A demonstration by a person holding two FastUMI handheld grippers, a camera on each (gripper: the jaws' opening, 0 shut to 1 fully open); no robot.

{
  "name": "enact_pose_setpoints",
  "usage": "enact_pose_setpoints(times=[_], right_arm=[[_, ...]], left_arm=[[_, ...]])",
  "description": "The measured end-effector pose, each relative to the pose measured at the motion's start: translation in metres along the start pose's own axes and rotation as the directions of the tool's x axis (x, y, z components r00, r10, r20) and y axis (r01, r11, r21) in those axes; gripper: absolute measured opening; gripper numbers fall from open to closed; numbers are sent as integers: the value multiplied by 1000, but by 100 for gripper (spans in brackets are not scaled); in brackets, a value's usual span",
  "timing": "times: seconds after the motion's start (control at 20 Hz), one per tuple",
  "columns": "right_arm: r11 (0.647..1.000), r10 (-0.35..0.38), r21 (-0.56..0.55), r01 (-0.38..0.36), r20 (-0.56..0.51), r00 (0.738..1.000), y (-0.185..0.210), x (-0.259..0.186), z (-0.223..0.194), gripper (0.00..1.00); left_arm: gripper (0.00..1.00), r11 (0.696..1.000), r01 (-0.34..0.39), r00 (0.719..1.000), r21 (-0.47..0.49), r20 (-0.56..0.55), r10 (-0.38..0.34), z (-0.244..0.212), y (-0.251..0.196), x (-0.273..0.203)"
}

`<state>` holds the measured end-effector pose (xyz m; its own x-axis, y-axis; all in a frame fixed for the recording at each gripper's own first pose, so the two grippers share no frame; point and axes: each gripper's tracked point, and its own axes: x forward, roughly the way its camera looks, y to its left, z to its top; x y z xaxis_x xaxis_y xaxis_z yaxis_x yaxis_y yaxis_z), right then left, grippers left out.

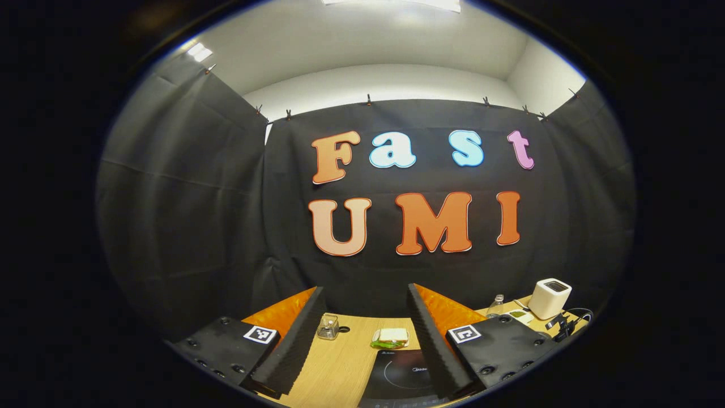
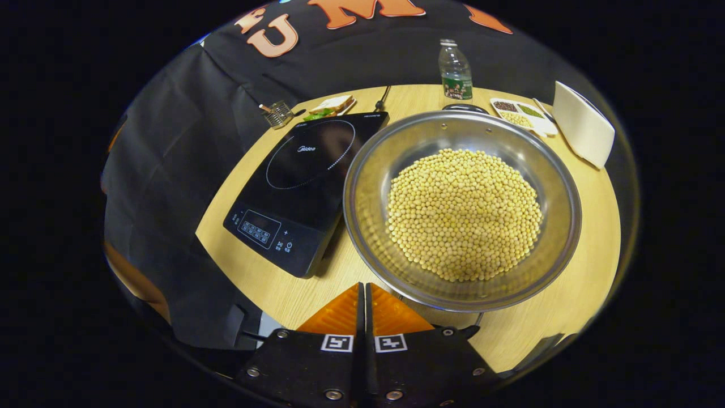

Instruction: First push the handle of the pot to place it horizontally, then grasp the pot with both hands and set it on the induction cooktop.

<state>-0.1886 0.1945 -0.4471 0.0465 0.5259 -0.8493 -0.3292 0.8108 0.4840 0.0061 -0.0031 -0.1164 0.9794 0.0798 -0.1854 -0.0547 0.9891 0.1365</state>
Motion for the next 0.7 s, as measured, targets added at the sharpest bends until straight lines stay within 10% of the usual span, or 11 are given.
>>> enact_pose_setpoints(times=[0.7], right_arm=[[998, -48, 35, 48, 5, 999, -36, -11, -10, 0]], left_arm=[[94, 998, 41, 998, -39, -43, -43, -26, -20, 13]])
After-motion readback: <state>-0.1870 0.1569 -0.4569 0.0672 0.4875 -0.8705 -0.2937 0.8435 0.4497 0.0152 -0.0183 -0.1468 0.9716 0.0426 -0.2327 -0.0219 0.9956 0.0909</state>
